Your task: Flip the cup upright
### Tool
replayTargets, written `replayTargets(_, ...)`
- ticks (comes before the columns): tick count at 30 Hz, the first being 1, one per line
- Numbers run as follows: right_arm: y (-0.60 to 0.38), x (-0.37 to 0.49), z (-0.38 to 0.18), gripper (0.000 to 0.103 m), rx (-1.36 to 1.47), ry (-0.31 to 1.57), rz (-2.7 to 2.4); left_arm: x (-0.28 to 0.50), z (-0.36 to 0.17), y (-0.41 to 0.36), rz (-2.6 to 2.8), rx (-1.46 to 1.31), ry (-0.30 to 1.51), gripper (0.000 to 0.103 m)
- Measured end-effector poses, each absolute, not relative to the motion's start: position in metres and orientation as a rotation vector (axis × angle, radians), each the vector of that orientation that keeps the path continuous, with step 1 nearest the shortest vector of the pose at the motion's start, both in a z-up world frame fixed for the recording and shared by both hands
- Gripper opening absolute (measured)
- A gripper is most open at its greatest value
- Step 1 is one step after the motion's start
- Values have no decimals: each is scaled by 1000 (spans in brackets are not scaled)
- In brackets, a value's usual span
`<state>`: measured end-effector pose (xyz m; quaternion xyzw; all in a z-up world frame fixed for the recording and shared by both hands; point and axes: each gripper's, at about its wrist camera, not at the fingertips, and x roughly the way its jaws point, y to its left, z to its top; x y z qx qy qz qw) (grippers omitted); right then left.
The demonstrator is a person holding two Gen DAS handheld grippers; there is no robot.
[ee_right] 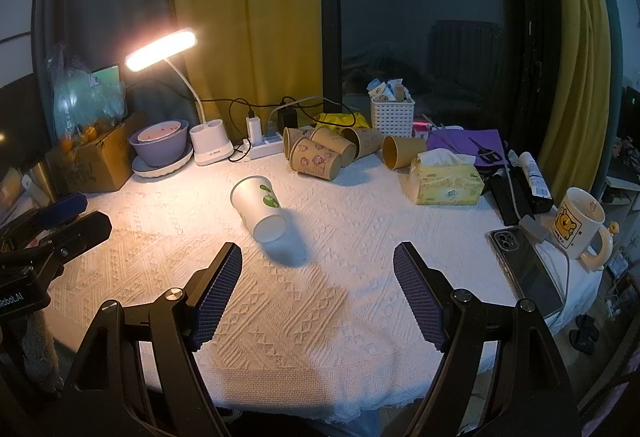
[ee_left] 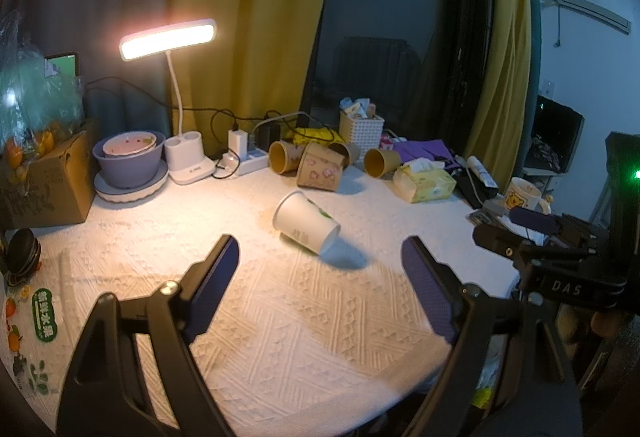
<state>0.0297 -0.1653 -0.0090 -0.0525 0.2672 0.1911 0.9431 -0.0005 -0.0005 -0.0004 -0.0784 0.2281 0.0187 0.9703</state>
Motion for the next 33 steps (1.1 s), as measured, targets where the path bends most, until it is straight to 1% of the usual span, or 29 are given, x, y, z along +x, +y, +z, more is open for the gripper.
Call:
replayTargets(27,-165,30,-9,82,-107,548,389,0,-1,0,35,-158,468,85)
replayTargets(33,-166,36,-15,82,-108,560,383,10,-13,-2,26,-162,501,85)
